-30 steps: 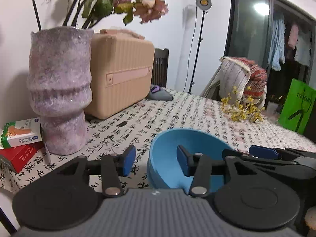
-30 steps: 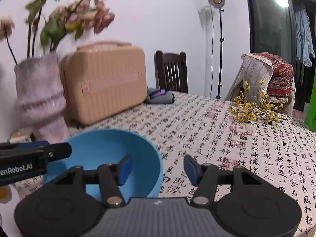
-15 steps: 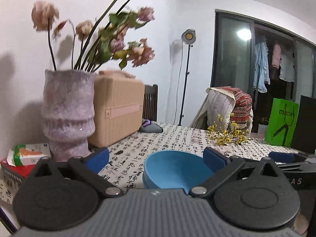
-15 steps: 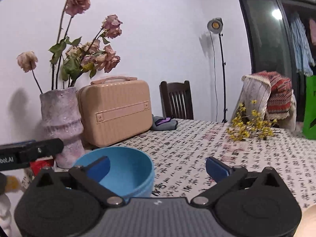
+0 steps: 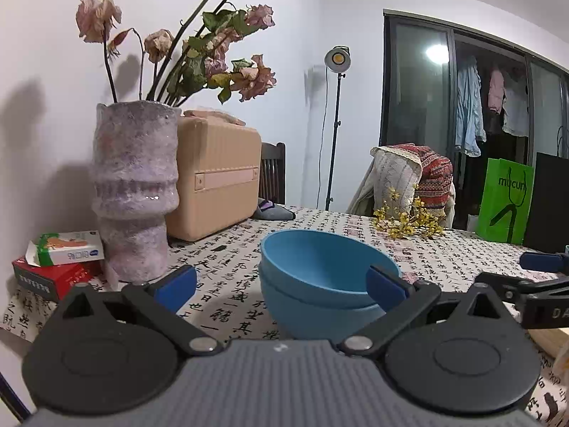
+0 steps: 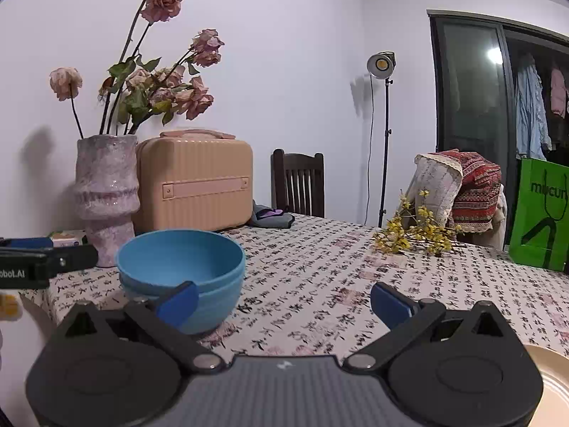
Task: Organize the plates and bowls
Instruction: 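Open both grippers to release the stacked blue bowl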
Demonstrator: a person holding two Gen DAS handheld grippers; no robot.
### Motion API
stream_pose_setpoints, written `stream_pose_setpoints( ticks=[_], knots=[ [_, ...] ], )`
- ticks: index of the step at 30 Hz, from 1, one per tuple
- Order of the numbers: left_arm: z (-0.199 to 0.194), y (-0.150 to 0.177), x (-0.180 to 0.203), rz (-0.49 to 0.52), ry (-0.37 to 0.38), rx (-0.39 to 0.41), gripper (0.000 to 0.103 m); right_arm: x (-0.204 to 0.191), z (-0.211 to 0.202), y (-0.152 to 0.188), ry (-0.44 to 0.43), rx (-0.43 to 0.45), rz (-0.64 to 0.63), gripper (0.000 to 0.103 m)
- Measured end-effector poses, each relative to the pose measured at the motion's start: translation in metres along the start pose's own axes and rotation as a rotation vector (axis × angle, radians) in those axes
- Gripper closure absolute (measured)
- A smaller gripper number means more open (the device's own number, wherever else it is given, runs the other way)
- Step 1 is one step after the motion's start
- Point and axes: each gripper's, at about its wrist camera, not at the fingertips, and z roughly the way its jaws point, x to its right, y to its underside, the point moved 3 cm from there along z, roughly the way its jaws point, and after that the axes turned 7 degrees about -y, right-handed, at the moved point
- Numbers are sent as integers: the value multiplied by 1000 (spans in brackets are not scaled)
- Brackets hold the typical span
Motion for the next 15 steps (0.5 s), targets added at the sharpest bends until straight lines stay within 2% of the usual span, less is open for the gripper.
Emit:
stream_pose_setpoints(
  ticks=[7,15],
  knots=[
    [-4,0,-3,10,-11,15,0,8,-11,5,4,4,15,0],
    [-4,-1,-3,-14,21,1,0,8,-14,5,28,36,0,0]
  ],
)
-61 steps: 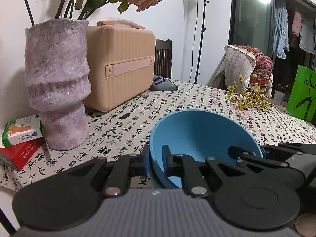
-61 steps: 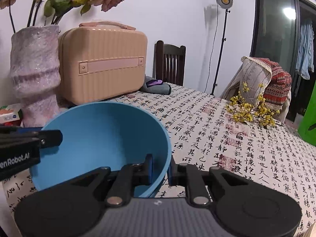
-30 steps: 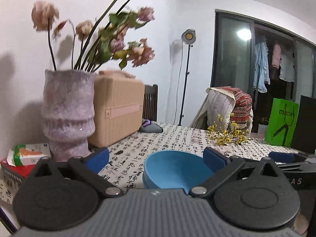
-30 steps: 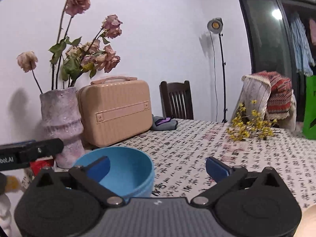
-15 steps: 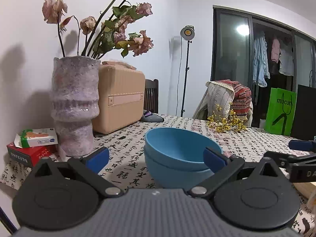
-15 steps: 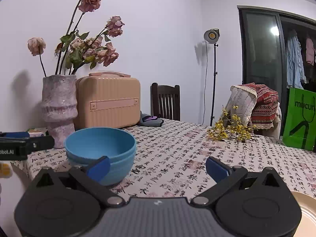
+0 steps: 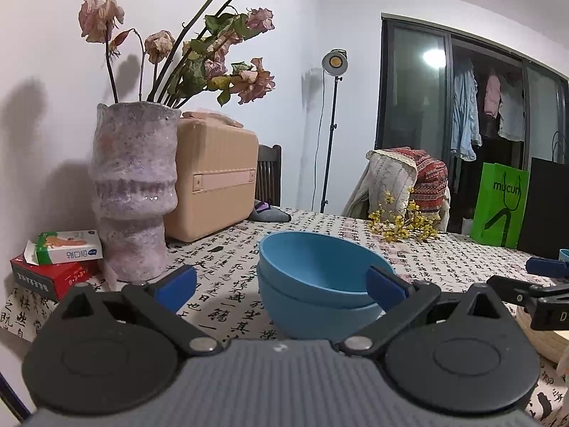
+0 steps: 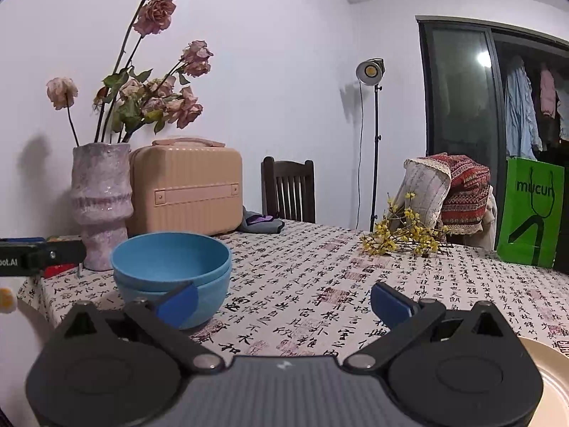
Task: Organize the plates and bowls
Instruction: 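Open both grippers to release the stacked blue bowl, then withdraw both open grippers and move toward the last blue bowl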
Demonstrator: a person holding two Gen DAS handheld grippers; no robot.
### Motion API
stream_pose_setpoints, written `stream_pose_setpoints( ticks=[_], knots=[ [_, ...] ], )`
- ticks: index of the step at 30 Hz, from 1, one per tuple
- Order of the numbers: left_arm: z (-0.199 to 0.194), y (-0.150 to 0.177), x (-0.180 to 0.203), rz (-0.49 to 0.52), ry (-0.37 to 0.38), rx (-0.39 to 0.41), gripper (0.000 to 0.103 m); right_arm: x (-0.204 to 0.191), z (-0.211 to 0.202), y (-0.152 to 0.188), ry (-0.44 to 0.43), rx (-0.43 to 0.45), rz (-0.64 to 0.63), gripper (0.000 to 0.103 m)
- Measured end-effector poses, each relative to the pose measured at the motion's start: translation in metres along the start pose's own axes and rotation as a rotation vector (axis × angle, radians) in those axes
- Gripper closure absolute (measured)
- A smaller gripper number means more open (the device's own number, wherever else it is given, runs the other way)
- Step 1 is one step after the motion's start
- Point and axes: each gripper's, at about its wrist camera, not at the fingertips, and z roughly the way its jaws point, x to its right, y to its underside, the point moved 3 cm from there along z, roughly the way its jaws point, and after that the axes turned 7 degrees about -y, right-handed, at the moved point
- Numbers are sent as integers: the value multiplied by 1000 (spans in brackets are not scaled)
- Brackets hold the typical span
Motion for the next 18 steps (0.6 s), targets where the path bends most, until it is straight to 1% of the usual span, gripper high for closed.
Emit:
stream_pose_setpoints(
  ticks=[5,9,13,18],
  knots=[
    [-1,-1,1,4,2,8,0,-1,0,2,6,-16,-11,0],
    [0,-3,2,-12,23,2,0,1,-3,-1,1,-15,-1,0],
    [1,-4,12,7,31,15,0,5,-3,0,19,-16,10,0],
    [9,-7,26,23,62,17,0,15,-2,3,47,-28,30,0]
  ],
)
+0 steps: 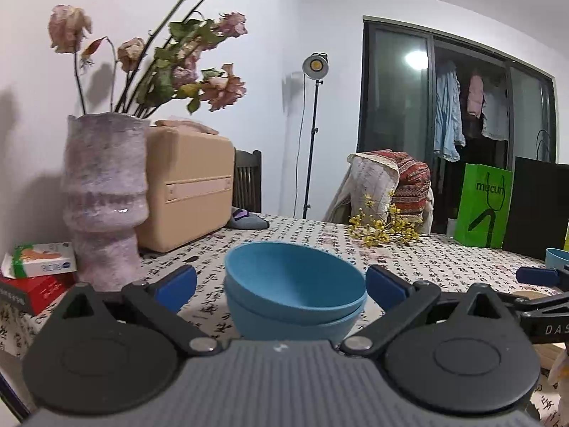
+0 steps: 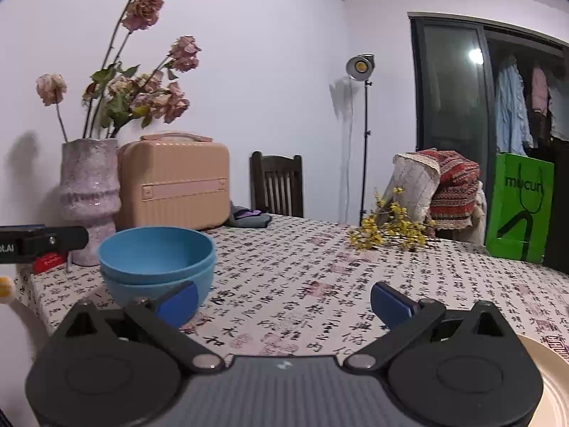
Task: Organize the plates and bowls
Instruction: 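Withdraw both open grippers and move toward the last blue bowl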
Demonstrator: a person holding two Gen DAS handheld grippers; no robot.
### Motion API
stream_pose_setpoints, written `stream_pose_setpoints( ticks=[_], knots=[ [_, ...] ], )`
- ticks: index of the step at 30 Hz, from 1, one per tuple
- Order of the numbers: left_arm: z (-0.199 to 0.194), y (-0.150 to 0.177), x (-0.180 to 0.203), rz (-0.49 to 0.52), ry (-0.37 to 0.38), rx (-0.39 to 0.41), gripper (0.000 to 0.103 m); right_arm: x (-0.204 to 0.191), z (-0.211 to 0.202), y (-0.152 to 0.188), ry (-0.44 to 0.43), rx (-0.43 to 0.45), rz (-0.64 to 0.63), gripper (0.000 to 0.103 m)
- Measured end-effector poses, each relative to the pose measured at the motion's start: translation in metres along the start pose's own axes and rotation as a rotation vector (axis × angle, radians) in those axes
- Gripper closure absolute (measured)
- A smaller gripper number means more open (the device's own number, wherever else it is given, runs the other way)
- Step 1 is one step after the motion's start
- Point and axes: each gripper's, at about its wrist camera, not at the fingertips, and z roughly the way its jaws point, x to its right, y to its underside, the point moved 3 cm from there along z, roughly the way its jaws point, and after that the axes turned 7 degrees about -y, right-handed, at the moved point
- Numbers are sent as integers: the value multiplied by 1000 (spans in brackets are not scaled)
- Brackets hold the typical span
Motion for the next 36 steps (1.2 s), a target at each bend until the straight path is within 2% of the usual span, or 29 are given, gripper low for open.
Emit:
stream_pose_setpoints(
  ticks=[11,19,28,36],
  knots=[
    [32,-11,42,40,114,7,0,32,4,-5,70,8,41,0],
    [56,-19,87,63,234,13,0,63,0,-14,154,19,59,0],
    [84,-19,131,64,333,-24,0,103,-7,-14,246,3,87,0],
    [96,-20,156,67,388,-42,0,126,-21,-15,334,5,95,0]
  ],
)
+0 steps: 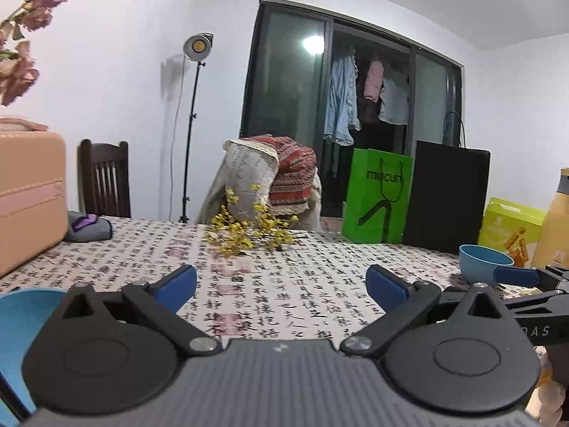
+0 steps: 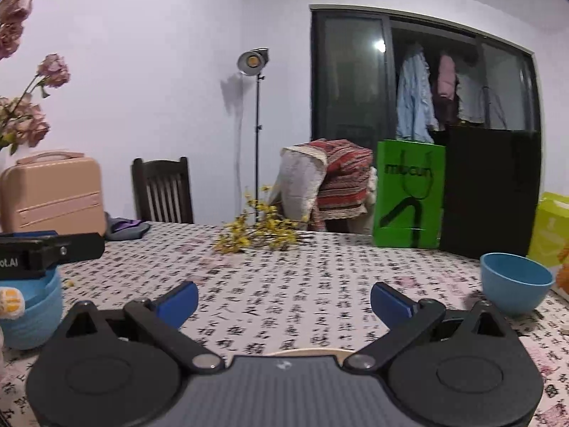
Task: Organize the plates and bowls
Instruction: 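Withdraw both open grippers and move toward the last blue bowl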
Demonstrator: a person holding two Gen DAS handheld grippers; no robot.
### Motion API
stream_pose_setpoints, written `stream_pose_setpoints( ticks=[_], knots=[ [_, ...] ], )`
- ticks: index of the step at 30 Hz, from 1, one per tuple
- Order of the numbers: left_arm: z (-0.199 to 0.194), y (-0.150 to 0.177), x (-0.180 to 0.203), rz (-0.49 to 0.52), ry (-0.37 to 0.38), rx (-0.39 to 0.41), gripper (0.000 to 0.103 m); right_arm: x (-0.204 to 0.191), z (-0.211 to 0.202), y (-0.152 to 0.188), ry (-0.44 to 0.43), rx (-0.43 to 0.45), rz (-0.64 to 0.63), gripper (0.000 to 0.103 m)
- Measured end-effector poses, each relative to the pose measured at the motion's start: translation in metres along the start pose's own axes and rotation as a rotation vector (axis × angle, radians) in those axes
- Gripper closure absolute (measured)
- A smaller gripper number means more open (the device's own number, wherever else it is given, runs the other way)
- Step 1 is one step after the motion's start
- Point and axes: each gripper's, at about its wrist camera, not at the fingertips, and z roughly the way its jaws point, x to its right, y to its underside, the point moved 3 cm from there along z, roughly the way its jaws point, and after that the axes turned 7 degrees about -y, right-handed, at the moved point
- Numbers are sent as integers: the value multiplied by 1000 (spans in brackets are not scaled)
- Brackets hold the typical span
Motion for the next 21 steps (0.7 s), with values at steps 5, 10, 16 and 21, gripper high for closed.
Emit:
stream_pose_setpoints(
  ticks=[5,10,16,21],
  knots=[
    [6,3,8,1,1,-17,0,13,-5,2,33,-5,12,0],
    [6,1,11,-2,-9,-38,0,24,-9,2,60,-6,27,0],
    [5,-5,18,-23,-7,-52,0,37,-17,-2,80,-5,59,0],
    [7,-12,28,-21,4,-57,0,47,-20,-4,102,4,61,0]
  ],
)
